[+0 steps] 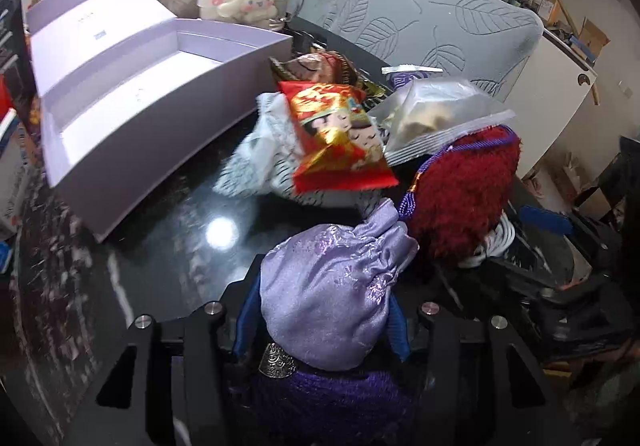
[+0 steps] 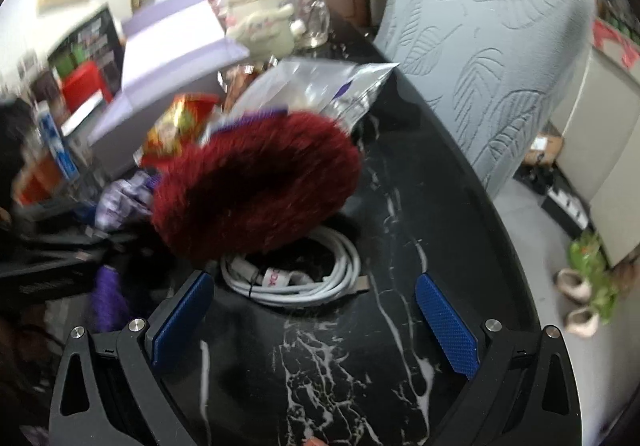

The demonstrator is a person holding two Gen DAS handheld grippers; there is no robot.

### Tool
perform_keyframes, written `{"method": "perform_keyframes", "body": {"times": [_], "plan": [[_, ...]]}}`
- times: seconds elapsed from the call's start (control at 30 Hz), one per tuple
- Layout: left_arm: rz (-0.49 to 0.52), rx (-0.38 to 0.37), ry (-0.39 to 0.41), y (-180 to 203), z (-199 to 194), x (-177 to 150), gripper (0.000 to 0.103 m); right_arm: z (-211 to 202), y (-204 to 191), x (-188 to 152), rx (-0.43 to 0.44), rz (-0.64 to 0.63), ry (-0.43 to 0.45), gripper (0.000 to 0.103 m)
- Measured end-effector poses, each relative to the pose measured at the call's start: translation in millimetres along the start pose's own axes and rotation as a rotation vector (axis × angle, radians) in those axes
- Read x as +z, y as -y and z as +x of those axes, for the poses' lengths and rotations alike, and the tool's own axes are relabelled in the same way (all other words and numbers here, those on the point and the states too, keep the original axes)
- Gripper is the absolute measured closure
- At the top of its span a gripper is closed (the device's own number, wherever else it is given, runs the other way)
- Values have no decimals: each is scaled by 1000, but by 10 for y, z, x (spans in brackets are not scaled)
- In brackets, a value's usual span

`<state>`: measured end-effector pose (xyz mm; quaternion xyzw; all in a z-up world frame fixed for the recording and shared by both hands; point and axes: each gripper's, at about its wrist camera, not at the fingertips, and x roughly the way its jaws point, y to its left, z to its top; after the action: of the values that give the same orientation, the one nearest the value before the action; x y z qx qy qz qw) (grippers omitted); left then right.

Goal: Organize soft objects
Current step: 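Grasp the white coiled cable with the right tool while the left tool holds the pouch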

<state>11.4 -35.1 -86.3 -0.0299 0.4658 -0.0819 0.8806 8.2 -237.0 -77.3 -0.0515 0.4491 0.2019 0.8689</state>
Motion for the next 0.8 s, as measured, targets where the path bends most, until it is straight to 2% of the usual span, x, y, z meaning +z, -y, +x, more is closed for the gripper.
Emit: {"method": "perform_keyframes", "body": {"times": [0.13,0.2,0.27,0.43,0.5,0.57,0.63,0.73,0.8], "plan": [[-31,5,10,-98,-168,-151,51,71,-189,-32,-67,-98,7,5],[-53,12,12,-157,-223,-223,51,77,-217,-31,-71,-89,23,11],[-80,14,16,-233,-254,-267,51,81,-235,-12,-70,-87,30,24],[-101,12,43,-278,-364,-332,51,68,-254,0,-70,-92,20,30],[-100,10,48,-282,-392,-354,51,25,-248,-38,-46,-86,17,34],[-103,7,47,-279,-408,-355,51,-37,-223,-55,3,-56,15,48],[-107,3,50,-275,-437,-361,51,-82,-188,-77,55,-25,2,49],[-109,5,58,-262,-487,-379,51,-126,-280,-144,59,-72,2,50],[-111,3,61,-259,-519,-402,51,-145,-341,-175,112,-89,-12,52]]}}
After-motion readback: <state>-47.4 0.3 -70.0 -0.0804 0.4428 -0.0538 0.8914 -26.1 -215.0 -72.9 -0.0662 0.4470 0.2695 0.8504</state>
